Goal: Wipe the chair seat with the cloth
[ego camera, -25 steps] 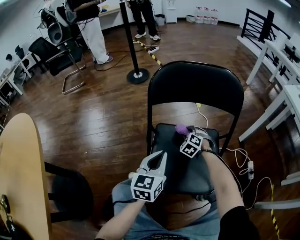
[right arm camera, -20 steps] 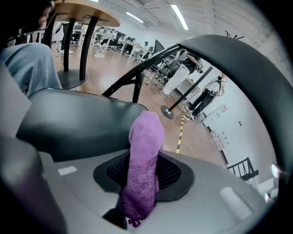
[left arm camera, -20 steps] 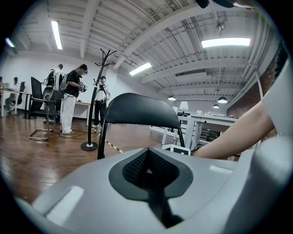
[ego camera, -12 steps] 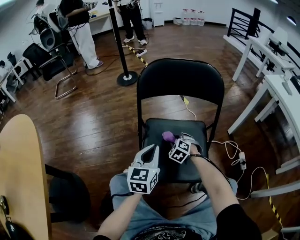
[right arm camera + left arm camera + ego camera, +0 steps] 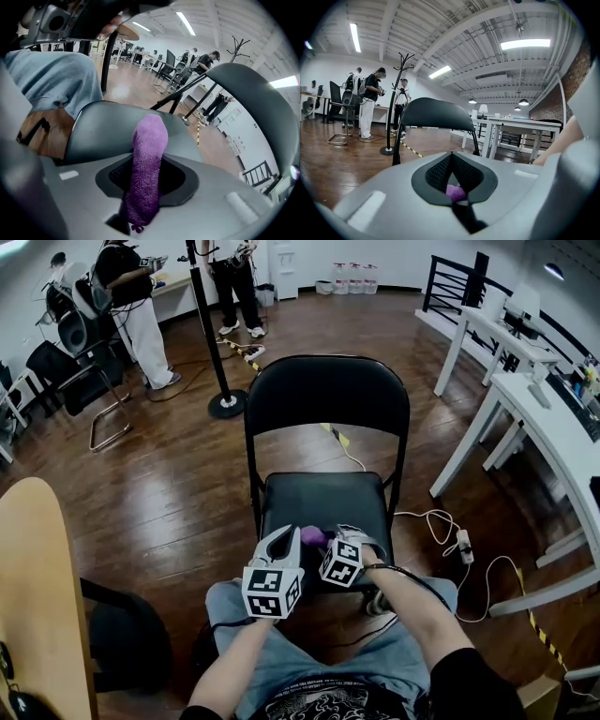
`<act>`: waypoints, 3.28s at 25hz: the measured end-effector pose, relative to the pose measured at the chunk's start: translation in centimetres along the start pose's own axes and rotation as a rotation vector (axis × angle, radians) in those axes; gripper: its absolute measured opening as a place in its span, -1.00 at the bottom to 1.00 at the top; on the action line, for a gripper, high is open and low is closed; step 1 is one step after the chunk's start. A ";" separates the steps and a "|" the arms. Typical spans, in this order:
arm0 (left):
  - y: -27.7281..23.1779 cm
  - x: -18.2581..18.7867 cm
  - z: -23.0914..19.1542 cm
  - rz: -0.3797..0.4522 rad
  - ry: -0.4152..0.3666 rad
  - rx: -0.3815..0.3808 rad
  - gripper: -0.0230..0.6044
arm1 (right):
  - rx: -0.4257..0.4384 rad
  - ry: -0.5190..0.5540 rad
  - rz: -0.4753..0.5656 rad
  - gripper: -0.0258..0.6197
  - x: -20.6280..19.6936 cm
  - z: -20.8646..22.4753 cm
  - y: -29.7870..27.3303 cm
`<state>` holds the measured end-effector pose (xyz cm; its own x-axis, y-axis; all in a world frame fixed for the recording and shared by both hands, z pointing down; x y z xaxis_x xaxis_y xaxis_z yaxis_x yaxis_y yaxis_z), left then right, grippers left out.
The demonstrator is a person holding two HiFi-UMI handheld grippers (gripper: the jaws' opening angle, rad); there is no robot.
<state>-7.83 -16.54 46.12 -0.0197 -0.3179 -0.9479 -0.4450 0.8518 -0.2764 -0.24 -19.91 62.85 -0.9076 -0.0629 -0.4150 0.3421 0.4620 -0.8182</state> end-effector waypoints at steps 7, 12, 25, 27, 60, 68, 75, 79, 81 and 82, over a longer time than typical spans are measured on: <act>-0.1 -0.2 1.0 0.003 -0.006 -0.013 -0.92 | 0.028 0.034 0.053 -0.55 -0.4 -5.1 3.1; 0.0 -0.4 1.4 0.005 -0.007 -0.021 -0.92 | 0.047 0.048 0.078 -0.55 -0.3 -7.6 4.5; -0.7 -0.1 1.7 0.012 0.029 -0.033 -0.92 | 0.010 0.058 0.091 -0.55 0.0 -5.1 5.0; -1.2 0.3 2.0 0.023 0.033 -0.041 -0.92 | -0.031 0.045 0.095 -0.55 0.0 -1.9 5.3; -8.6 -1.7 0.2 -0.086 0.018 -0.050 -0.92 | -0.197 0.077 -0.163 -0.55 -8.0 19.2 -6.6; -7.6 -0.6 1.3 -0.054 0.008 -0.051 -0.92 | -0.166 0.064 -0.118 -0.55 -7.1 14.9 -4.0; -6.4 -0.3 3.7 -0.038 -0.015 -0.065 -0.92 | -0.109 0.078 -0.101 -0.55 -7.0 8.8 -0.8; -5.7 -0.4 4.6 -0.032 -0.013 -0.070 -0.92 | -0.095 0.079 -0.082 -0.55 -7.1 5.9 1.1; -5.6 -0.5 5.2 -0.033 -0.016 -0.074 -0.92 | -0.080 0.059 -0.069 -0.55 -7.3 4.4 1.9; -5.5 -0.7 5.4 -0.034 -0.016 -0.075 -0.92 | -0.069 0.052 -0.064 -0.55 -7.4 3.5 2.3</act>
<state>-0.54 -18.75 47.40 0.0107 -0.3394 -0.9406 -0.5113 0.8065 -0.2968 8.09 -21.51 62.64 -0.9391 -0.0493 -0.3400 0.2669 0.5181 -0.8126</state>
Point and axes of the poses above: the fingertips, and each gripper's own axes: y backward along the fingers, z to its right, x out of its top, the point moved 3 cm from there along y, backward along the fingers, and after that the axes turned 3 degrees about -z, right-handed, at the moved point
